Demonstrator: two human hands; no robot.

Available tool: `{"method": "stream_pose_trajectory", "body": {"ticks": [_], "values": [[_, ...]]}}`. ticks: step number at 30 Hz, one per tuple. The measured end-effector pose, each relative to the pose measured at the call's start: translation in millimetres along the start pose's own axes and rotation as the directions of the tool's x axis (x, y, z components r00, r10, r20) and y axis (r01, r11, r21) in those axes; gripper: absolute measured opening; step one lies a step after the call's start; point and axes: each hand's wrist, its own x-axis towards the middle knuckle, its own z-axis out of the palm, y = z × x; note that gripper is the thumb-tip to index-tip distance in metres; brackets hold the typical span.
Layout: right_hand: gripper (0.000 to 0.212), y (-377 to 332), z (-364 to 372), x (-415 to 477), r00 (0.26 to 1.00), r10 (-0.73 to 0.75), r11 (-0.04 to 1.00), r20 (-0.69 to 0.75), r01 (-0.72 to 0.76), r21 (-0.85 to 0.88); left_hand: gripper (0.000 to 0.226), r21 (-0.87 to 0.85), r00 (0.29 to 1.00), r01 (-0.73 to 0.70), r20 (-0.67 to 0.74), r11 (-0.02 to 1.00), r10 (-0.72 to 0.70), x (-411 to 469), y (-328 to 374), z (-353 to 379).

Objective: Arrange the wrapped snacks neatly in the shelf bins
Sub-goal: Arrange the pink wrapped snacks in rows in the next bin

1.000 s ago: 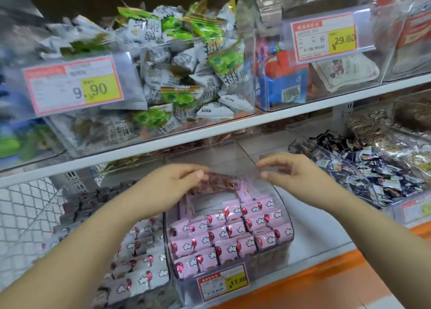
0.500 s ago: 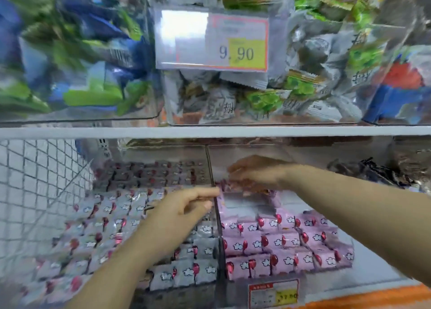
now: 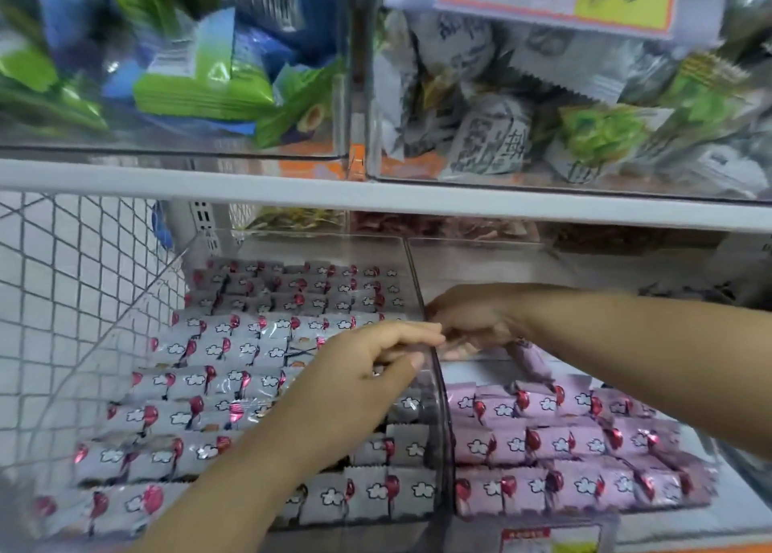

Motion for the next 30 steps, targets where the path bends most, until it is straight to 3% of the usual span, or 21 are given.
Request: {"method": "stream_pose_trajectory", "body": {"ticks": [6, 9, 11, 13, 17, 19, 21, 23, 26, 30], "values": [[0.008, -0.1, 2.9, -10.2, 0.998, 0.031, 0.996, 0.054, -0.036, 0.086, 0.026, -0.012, 1.000, 0.014, -0.004, 1.000, -0.014, -0.8, 0.6, -0.2], [0.018, -0.1, 6.6, -14.8, 0.999, -0.001, 0.997, 0.034, -0.002, 0.082, 0.027, 0.001, 1.000, 0.027, 0.006, 1.000, -0.027, -0.4, 0.8, 0.3], [0.023, -0.1, 3.9, -20.5, 0.995, -0.080, 0.996, -0.058, 0.078, -0.033, 0.027, 0.005, 0.998, 0.059, 0.017, 0.998, -0.059, -0.3, 0.2, -0.1], [0.013, -2.5, -1.5, -34.2, 0.967, -0.196, 0.976, -0.160, 0.176, -0.131, 0.028, 0.016, 0.997, 0.080, 0.018, 0.997, -0.081, -1.3, 1.4, -0.3], [0.009, -5.3, -6.9, -72.6, 0.880, -0.382, 0.923, -0.283, 0.350, -0.158, 0.027, 0.019, 0.994, 0.113, -0.002, 0.993, -0.112, 0.9, 8.3, -1.2], [0.018, -4.1, -6.1, -85.0, 0.848, -0.435, 0.900, -0.302, 0.422, -0.110, 0.025, 0.047, 0.994, 0.108, -0.022, 0.993, -0.107, 7.0, 14.4, -2.1], [0.037, -2.7, -3.7, -91.6, 0.841, -0.449, 0.893, -0.300, 0.424, -0.149, 0.026, 0.084, 0.995, 0.084, -0.060, 0.993, -0.079, 13.8, 19.7, -1.2], [0.037, -2.3, -2.7, -93.8, 0.829, -0.490, 0.864, -0.269, 0.419, -0.280, 0.028, 0.091, 0.993, 0.073, -0.103, 0.993, -0.064, 17.6, 20.6, 1.9], [0.028, -3.7, -0.7, -94.3, 0.859, -0.467, 0.879, -0.210, 0.427, -0.210, 0.030, 0.095, 0.988, 0.054, -0.147, 0.994, -0.040, 17.2, 16.0, 7.5], [0.027, -3.5, -2.3, -87.3, 0.929, -0.362, 0.926, -0.079, 0.348, -0.149, 0.028, 0.159, 0.994, 0.008, -0.107, 0.987, 0.009, 20.3, 8.7, 11.8]]}}
